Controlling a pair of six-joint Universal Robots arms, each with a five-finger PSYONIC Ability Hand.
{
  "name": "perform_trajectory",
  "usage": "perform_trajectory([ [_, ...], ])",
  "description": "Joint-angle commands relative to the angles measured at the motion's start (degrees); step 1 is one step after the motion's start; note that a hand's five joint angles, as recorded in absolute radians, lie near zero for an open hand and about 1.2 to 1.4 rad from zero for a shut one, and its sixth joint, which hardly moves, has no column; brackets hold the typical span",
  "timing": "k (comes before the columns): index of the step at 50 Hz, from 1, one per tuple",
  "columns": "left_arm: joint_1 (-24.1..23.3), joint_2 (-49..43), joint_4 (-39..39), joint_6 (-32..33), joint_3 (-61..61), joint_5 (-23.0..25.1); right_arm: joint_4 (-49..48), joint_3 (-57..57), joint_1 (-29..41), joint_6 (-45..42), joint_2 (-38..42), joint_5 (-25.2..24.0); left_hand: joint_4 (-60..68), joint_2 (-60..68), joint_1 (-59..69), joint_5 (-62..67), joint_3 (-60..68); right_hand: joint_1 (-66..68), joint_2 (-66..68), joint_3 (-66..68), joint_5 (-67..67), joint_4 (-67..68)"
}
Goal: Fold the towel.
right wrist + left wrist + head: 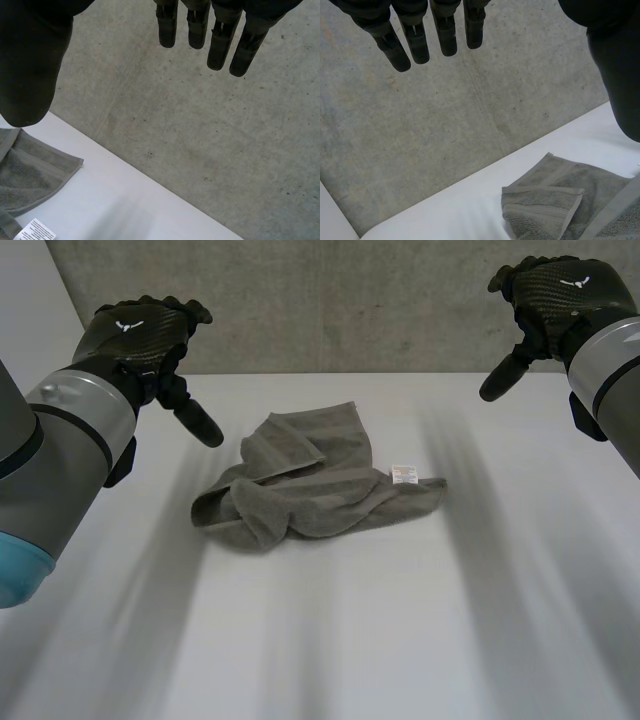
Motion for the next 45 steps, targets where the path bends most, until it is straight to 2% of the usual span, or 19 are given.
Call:
perform_trajectory([
  [1,0.1,-0.1,-0.2,-0.1,0.3,0.0,-0.2,0.0,0.0,-0.1,0.1,0.0,-3.1,-3.2,-3.4,-3.0,-2.6,-2.7,-3.7,-3.3,-3.4,-4.0],
  [12,0.9,-0.1,-0.1,-0.3,-0.4,0.2,0.0,0.1,0.5,-0.6,0.1,-1.4,-3.1,-3.2,-3.4,-3.0,-2.6,-2.7,-3.7,-3.3,-3.4,-4.0],
  [14,1.5,0.0,0.1,-0.3,-1.2,0.7,0.8,0.5,0.9,-2.3,0.4,-5.2,-3.1,-3.2,-3.4,-3.0,-2.6,-2.7,-3.7,-3.3,-3.4,-4.0],
  [15,1.5,0.0,0.1,-0.3,-1.2,0.7,0.8,0.5,0.9,-2.3,0.4,-5.2,-3.1,-3.2,-3.4,-3.0,-2.6,-2.7,-3.7,-3.3,-3.4,-4.0],
  [17,2.1,0.0,0.6,-0.3,-2.7,0.5,3.6,0.7,1.4,-6.3,1.1,-12.4,-3.1,-3.2,-3.4,-3.0,-2.6,-2.7,-3.7,-3.3,-3.4,-4.0],
  [18,2.1,0.0,0.6,-0.3,-2.7,0.5,3.6,0.7,1.4,-6.3,1.1,-12.4,-3.1,-3.2,-3.4,-3.0,-2.6,-2.7,-3.7,-3.3,-3.4,-4.0],
  [20,4.4,0.0,1.8,-0.2,-5.0,0.6,6.1,0.3,3.1,-10.5,3.8,-19.8,-3.1,-3.2,-3.4,-3.0,-2.6,-2.7,-3.7,-3.3,-3.4,-4.0],
  [24,7.9,0.0,3.8,-0.1,-8.3,0.9,6.5,-0.6,5.4,-12.6,6.9,-23.3,-3.1,-3.2,-3.4,-3.0,-2.6,-2.7,-3.7,-3.3,-3.4,-4.0],
  [26,9.7,0.0,5.1,0.1,-10.0,0.9,5.8,-2.0,7.7,-12.7,9.0,-23.1,-3.1,-3.2,-3.4,-3.0,-2.6,-2.7,-3.7,-3.3,-3.4,-4.0],
  [28,12.5,-0.1,7.8,0.1,-12.6,1.1,3.8,-7.1,13.0,-12.7,15.6,-22.2,-3.3,-3.3,-3.5,-3.2,-2.8,-2.7,-3.7,-3.3,-3.4,-4.0],
  [32,14.4,-0.1,10.3,0.1,-14.7,1.5,2.2,-12.0,16.6,-12.6,22.5,-21.1,-3.3,-3.3,-3.5,-3.2,-2.8,-2.7,-3.7,-3.3,-3.4,-4.0],
  [34,15.2,-0.3,11.2,0.1,-15.7,2.5,1.8,-14.6,17.6,-12.3,25.7,-20.8,-3.3,-3.3,-3.5,-3.2,-2.8,-2.7,-3.7,-3.3,-3.4,-4.0],
  [36,16.5,-0.5,12.2,0.1,-17.3,5.2,1.8,-20.0,19.4,-12.0,33.2,-20.1,-3.3,-3.3,-3.5,-3.2,-2.8,-2.7,-3.7,-3.3,-3.4,-4.0],
  [37,16.5,-0.5,12.2,0.1,-17.3,5.2,1.8,-20.1,19.4,-12.0,33.2,-20.1,-3.3,-3.3,-3.5,-3.2,-2.8,-2.7,-3.7,-3.3,-3.4,-4.0],
  [39,16.9,-0.6,12.4,0.0,-18.0,6.7,1.8,-26.3,22.0,-11.4,40.1,-18.9,-3.3,-3.3,-3.5,-3.2,-2.8,-2.7,-3.7,-3.3,-3.4,-4.0],
  [42,17.5,-0.8,13.2,-0.1,-19.0,9.1,1.8,-29.3,23.2,-11.3,43.6,-18.0,-3.3,-3.3,-3.5,-3.2,-2.8,-2.7,-3.7,-3.3,-3.4,-4.0],
  [43,17.7,-0.8,13.9,-0.1,-19.5,9.7,1.8,-31.8,24.1,-11.3,46.5,-16.8,-3.3,-3.3,-3.5,-3.2,-2.8,-0.7,-1.6,-1.2,-1.4,-1.9],
  [44,17.7,-0.9,14.8,-0.1,-19.9,10.1,2.3,-34.2,24.6,-11.6,49.3,-15.6,-3.3,-3.3,-3.5,-3.2,-2.8,9.5,8.6,9.0,8.8,8.3],
  [45,17.7,-0.9,14.8,-0.1,-19.9,10.1,2.3,-34.2,24.6,-11.6,49.3,-15.6,-3.3,-3.3,-3.5,-3.2,-2.8,9.6,8.7,9.1,9.0,8.4],
])
